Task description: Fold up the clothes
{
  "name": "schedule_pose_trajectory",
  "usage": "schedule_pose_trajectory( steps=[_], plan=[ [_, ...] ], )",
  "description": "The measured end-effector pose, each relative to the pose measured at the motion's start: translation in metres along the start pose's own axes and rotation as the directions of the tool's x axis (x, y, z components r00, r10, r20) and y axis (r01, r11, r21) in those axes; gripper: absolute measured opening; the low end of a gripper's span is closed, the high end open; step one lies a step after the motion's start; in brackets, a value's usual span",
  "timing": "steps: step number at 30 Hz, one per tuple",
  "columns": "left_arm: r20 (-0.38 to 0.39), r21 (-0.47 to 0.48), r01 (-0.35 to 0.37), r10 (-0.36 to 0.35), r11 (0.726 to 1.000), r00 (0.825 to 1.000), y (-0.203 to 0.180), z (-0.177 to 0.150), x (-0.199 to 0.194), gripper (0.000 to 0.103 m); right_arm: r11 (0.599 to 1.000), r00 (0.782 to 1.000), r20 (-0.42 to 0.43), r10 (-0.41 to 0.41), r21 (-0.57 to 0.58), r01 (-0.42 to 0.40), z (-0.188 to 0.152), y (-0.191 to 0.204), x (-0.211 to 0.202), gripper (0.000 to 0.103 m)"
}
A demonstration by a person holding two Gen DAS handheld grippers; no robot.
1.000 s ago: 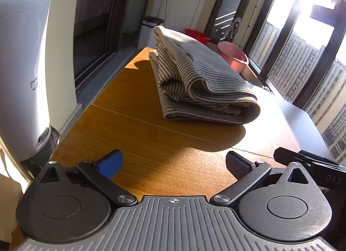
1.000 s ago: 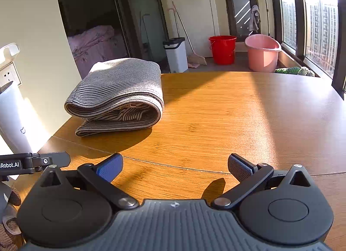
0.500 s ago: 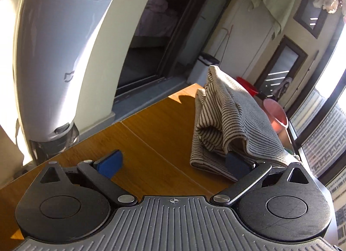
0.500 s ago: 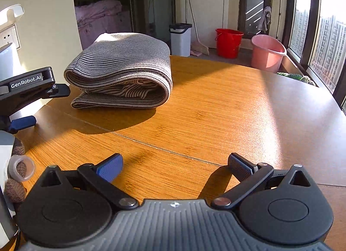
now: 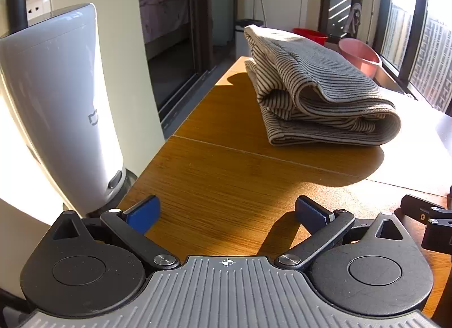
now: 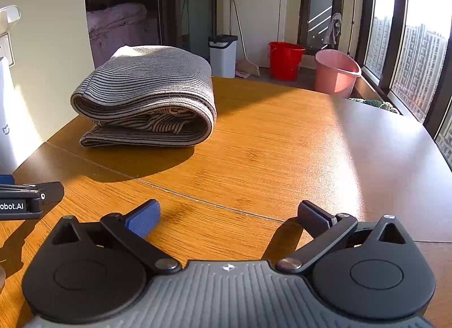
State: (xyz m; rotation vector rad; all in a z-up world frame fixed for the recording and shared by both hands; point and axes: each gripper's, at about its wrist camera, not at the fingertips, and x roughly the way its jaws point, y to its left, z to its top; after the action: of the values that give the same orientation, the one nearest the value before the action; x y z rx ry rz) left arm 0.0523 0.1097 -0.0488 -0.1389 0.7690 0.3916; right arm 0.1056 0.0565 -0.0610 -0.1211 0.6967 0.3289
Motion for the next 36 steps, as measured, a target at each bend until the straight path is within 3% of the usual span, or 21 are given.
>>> schedule_pose_trajectory(
  steps=[8,21,36],
  plan=[
    [-0.016,-0.01,0.0,0.0,1.0,1.0,-0.002,0.002,0.005,0.103,0.999,0.999,0.006,0.043,-0.029,-0.042,0.005,-0.001,0.005,0.103],
    [0.011,0.0,0.013,-0.013,1.0,1.0,-0.007,0.0,0.005,0.103,0.999,0.999,0.006,0.037,-0.025,-0.037,0.006,-0.008,0.006,0.103],
    [0.027,-0.034,-0.022,0.023,0.999,0.999,-0.014,0.0,0.007,0.103,0.999,0.999,0.006,0.036,-0.024,-0.036,0.006,-0.008,0.006,0.103]
  ],
)
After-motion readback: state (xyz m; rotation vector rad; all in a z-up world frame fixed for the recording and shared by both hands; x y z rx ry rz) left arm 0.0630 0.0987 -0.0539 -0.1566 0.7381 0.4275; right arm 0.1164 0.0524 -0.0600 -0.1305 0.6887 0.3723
